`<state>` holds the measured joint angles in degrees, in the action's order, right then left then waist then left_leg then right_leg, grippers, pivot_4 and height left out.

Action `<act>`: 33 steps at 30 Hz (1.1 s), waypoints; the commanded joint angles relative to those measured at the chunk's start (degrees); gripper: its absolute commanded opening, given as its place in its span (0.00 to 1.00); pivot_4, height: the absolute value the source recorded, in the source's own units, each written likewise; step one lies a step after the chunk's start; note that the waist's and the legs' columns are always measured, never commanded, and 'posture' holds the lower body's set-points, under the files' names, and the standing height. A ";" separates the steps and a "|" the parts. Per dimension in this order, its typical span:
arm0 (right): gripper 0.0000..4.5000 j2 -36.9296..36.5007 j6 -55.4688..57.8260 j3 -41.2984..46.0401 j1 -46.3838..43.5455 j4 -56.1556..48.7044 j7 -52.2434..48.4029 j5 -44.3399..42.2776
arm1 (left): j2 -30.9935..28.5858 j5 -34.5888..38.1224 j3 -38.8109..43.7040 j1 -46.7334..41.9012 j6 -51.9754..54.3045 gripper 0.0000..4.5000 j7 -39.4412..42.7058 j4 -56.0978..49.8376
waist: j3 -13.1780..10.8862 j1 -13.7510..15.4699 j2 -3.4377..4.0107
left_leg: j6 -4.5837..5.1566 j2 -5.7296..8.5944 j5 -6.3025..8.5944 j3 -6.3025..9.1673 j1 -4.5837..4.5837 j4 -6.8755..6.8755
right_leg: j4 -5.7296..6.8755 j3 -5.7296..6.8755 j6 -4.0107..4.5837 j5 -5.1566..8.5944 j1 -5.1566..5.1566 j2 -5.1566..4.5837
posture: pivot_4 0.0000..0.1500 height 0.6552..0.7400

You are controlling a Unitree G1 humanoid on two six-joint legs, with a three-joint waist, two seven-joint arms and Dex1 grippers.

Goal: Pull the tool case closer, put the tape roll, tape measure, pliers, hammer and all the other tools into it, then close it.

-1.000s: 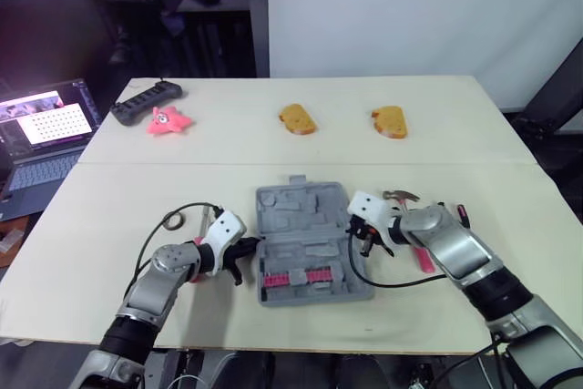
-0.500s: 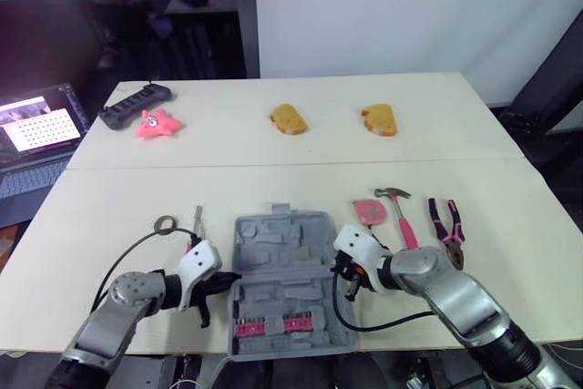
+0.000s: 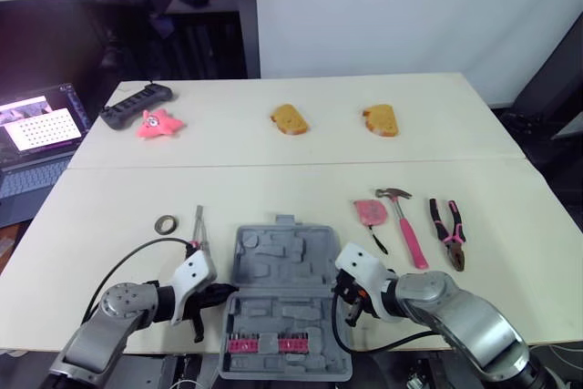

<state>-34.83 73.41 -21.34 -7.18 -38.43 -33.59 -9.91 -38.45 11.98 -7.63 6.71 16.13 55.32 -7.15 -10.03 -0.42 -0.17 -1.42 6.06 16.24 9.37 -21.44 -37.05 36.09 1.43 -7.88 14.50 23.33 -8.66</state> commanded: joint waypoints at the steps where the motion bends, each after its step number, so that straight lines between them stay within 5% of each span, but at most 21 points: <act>1: 0.00 0.09 0.43 0.81 -0.14 -2.11 0.98 -1.56 | -0.64 -1.17 -2.25 2.87 -0.48 0.01 1.36 2.56 | 0.00 0.00 0.00 | 0.00 0.00 0.00 0.00 0.00 0.00 | 0.00 0.00 0.00 0.00 0.00 0.00 | 1.00 1.00; 33: 0.00 -2.88 2.79 2.35 0.50 -3.20 6.94 -6.27 | 3.81 -6.31 -4.46 -5.14 -29.62 0.01 5.50 41.39 | 2.11 1.23 1.29 | 0.01 -0.02 0.00 0.01 0.23 0.06 | -0.03 0.06 -0.31 0.20 -0.23 0.00 | 1.00 1.00</act>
<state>-37.20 77.45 -20.14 -5.83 -41.03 -27.20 -16.53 -33.39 11.98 -10.70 -0.22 -15.69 62.88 22.38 -7.93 0.81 1.12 -1.42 6.05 16.24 9.38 -21.16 -36.98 36.07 1.49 -8.20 14.71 23.09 -8.66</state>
